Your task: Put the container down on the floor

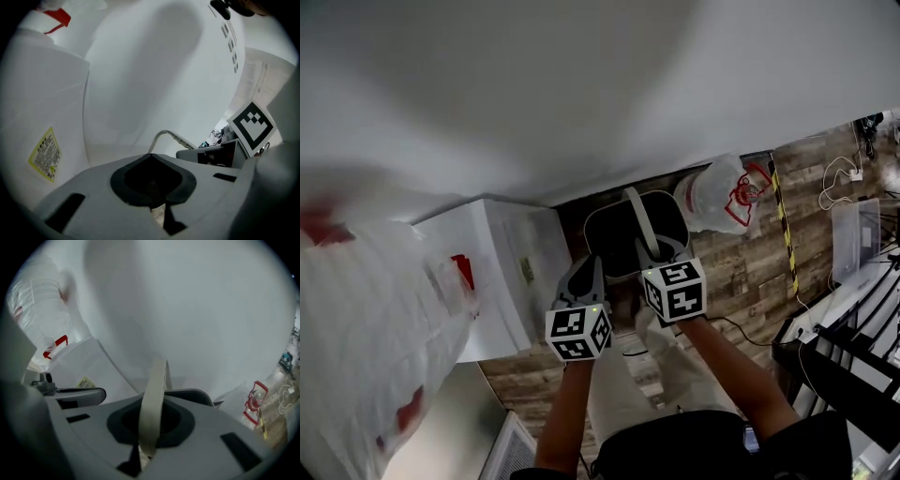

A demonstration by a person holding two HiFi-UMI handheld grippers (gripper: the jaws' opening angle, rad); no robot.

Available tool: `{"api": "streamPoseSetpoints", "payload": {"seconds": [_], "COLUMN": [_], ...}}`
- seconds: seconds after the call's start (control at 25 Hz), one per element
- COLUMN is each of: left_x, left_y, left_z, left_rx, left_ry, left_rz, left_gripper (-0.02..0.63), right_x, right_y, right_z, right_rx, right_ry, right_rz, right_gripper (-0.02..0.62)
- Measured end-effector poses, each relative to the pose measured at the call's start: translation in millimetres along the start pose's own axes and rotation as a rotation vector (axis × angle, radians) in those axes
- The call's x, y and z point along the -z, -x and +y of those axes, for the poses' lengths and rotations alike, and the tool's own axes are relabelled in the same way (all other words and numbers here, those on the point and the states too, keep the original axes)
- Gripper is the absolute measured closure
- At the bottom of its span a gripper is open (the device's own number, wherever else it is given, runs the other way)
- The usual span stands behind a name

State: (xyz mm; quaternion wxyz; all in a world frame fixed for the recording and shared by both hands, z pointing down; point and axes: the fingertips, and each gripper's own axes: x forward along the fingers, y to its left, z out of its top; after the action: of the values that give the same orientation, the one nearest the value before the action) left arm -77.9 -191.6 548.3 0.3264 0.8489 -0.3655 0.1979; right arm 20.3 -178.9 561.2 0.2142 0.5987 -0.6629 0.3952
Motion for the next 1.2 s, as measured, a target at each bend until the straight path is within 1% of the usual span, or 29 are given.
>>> {"api": "streamPoseSetpoints", "payload": {"seconds": [0.24,0.4,0.6,0.84,1.2], "left_x": [30.5,47.4,58.3,75.9,107.8], "left_y": [-16.6,-24.0,-33.1,-44.8,-67.9], "left_z": [7.6,12.9,10.7,15.3,41.2], "left_rx": [0.006,0.006,0.021,0.027,0.01], "left_ry": [0.035,0.044,0.038,0.048,0.071], "left_rz": [0.032,0.05,0.064,0.077,0.093], "left_gripper": [0.592,0.592,0.592,0.592,0.592], "right_x": [17.3,30.5,44.8,61.9,88.6], "right_y": [-18.3,-28.4,-38.8,-57.6,-97.2], "right_z": [-10.3,-14.3,-19.2,-21.8,-36.1], "right_rx": [0.006,0.01,0.01,0.013,0.021], "right_ry": [-0.019,-0.024,-0.028,-0.024,-0.032], "right_rz": [0.024,0.041,0.059,0.085,0.097], "right_gripper": [0.565,0.565,0.565,0.565,0.565]}}
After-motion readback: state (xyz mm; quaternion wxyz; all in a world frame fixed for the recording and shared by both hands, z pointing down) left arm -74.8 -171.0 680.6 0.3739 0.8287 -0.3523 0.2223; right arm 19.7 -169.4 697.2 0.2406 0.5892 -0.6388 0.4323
